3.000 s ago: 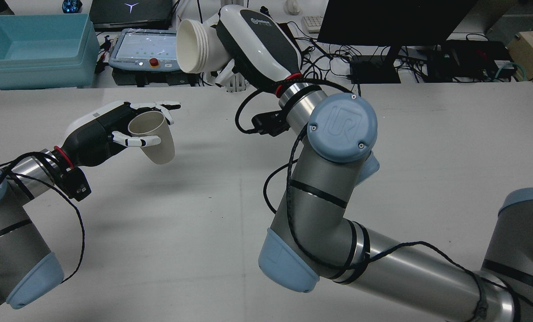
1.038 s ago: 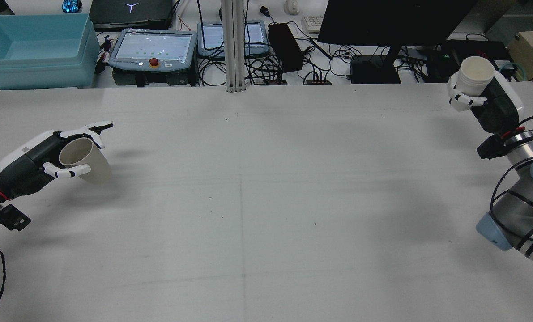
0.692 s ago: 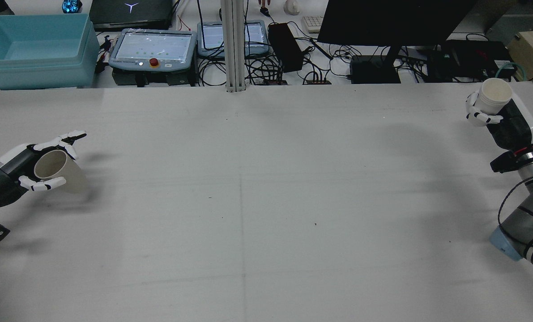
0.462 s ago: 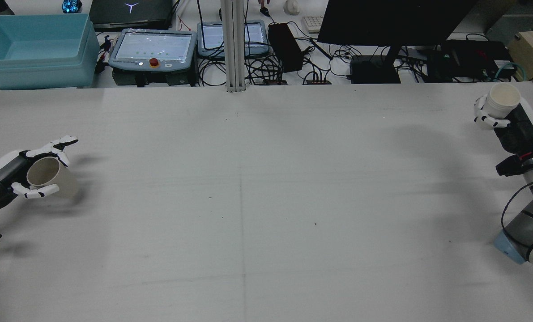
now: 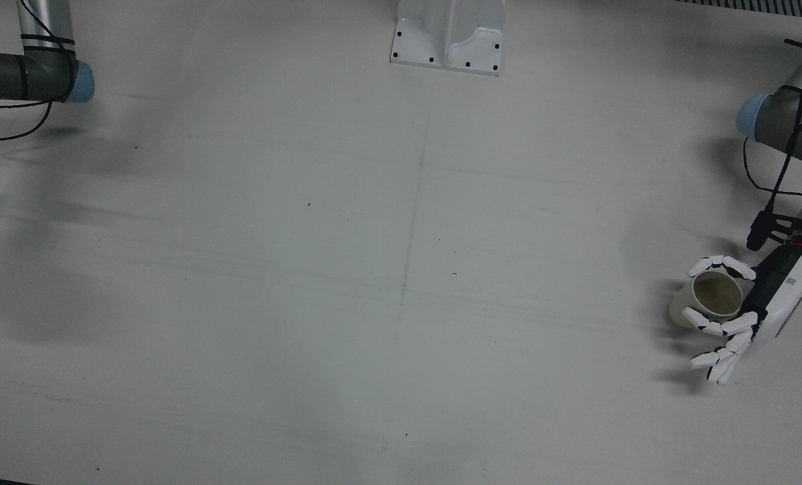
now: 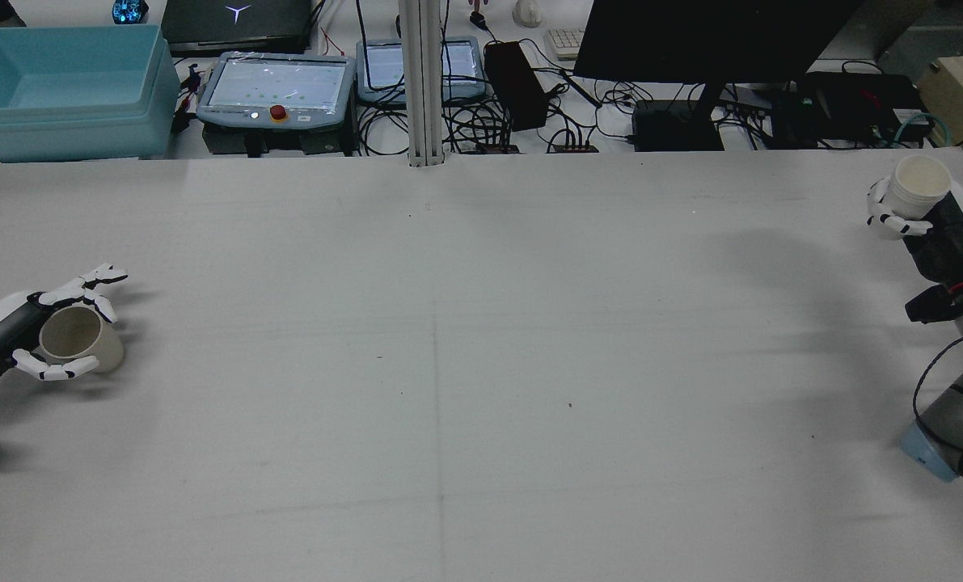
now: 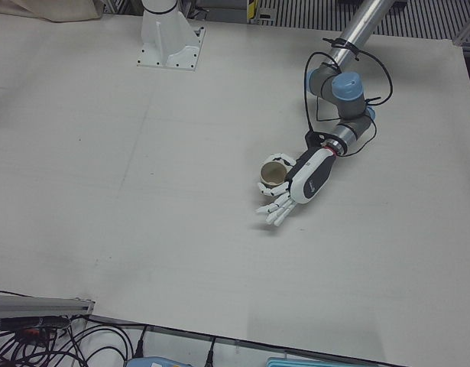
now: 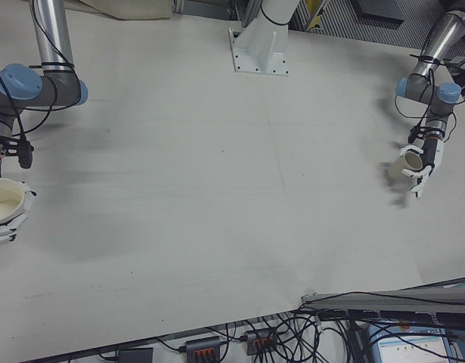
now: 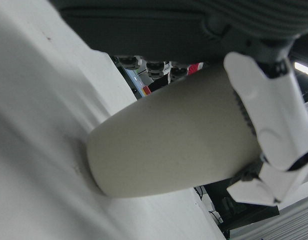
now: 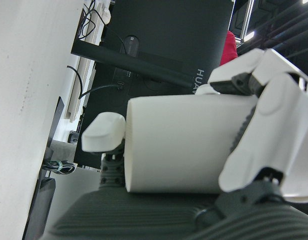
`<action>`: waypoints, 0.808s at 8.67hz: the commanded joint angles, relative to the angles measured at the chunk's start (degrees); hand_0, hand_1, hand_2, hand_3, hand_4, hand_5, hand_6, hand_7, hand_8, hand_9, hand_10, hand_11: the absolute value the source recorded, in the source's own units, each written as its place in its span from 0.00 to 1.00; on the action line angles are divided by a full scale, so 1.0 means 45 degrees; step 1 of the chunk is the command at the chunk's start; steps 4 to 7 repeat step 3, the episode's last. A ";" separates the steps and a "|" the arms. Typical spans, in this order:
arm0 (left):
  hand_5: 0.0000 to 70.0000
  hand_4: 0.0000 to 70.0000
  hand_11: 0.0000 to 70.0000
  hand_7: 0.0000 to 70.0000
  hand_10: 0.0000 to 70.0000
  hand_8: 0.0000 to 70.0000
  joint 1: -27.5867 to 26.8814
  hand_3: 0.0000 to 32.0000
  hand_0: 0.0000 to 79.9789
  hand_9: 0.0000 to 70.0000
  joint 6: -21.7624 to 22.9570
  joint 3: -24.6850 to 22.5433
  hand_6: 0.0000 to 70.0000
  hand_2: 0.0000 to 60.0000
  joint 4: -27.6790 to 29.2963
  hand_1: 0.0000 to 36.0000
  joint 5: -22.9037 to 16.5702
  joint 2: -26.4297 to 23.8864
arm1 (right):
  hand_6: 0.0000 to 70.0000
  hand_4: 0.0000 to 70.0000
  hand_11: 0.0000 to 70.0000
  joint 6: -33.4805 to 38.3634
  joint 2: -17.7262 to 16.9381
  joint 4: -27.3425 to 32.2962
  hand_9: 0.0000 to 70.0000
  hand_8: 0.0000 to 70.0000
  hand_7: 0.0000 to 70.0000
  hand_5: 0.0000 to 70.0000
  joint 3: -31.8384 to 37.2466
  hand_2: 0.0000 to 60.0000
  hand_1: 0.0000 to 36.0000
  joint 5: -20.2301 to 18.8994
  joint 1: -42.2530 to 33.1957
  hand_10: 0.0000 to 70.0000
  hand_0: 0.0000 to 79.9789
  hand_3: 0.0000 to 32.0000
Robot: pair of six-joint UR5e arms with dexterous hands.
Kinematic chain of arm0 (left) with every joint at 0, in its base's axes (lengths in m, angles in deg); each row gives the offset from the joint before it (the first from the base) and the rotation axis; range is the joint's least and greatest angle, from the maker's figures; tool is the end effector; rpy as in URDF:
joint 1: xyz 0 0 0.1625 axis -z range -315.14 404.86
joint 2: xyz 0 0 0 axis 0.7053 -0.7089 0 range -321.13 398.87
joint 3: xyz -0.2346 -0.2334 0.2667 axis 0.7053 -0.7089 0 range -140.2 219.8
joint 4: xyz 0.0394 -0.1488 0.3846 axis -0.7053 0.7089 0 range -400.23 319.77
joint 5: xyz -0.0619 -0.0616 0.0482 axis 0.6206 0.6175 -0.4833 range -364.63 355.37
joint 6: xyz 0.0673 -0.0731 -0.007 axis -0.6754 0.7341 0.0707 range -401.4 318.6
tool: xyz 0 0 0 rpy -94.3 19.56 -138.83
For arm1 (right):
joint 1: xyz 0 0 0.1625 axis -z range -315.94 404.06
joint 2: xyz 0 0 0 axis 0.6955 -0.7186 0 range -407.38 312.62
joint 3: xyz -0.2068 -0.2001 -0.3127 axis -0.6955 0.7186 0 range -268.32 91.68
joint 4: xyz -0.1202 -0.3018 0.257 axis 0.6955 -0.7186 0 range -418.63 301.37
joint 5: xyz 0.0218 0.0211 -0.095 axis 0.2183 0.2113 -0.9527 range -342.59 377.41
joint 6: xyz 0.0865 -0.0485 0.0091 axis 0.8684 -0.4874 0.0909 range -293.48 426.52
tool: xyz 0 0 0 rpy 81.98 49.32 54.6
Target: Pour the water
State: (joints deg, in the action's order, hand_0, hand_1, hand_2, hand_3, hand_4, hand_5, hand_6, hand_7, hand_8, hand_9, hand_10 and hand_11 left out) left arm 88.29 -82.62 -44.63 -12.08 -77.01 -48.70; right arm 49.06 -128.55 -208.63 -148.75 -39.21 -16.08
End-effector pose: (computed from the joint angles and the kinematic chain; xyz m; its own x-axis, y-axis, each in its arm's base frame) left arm 0.2463 -0.4582 0.7026 -0.8130 -0.2175 -0.5401 0.3795 0.5054 -0.7749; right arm -0.1009 -0.5534 0.8063 -0.9727 -0.0946 0.2117 -0.2220 0.1166 -0.9680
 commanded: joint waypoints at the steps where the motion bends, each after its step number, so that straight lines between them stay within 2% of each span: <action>1: 0.45 0.33 0.00 0.20 0.00 0.00 -0.0003 0.00 0.54 0.02 -0.0411 0.0697 0.06 0.97 0.0152 0.63 0.0009 0.0006 | 0.95 1.00 1.00 0.0208 -0.0049 -0.0005 1.00 1.00 1.00 1.00 -0.0010 1.00 0.55 0.0004 -0.0052 1.00 0.59 0.00; 2: 0.13 0.26 0.00 0.15 0.00 0.00 0.0036 0.00 0.54 0.01 -0.0411 0.0658 0.03 0.89 0.0132 0.62 -0.0010 0.0026 | 0.94 1.00 1.00 0.0345 -0.0088 -0.0005 1.00 1.00 1.00 1.00 -0.0010 1.00 0.56 0.0004 -0.0071 1.00 0.59 0.00; 3: 0.00 0.20 0.00 0.12 0.00 0.00 0.0094 0.00 0.54 0.00 -0.0392 0.0580 0.02 0.83 0.0132 0.61 -0.0011 0.0026 | 0.94 1.00 1.00 0.0346 -0.0088 -0.0005 1.00 1.00 1.00 1.00 -0.0010 1.00 0.56 0.0004 -0.0072 1.00 0.59 0.00; 7: 0.00 0.20 0.00 0.12 0.00 0.00 0.0094 0.00 0.54 0.00 -0.0392 0.0580 0.02 0.83 0.0132 0.61 -0.0011 0.0026 | 0.94 1.00 1.00 0.0346 -0.0088 -0.0005 1.00 1.00 1.00 1.00 -0.0010 1.00 0.56 0.0004 -0.0072 1.00 0.59 0.00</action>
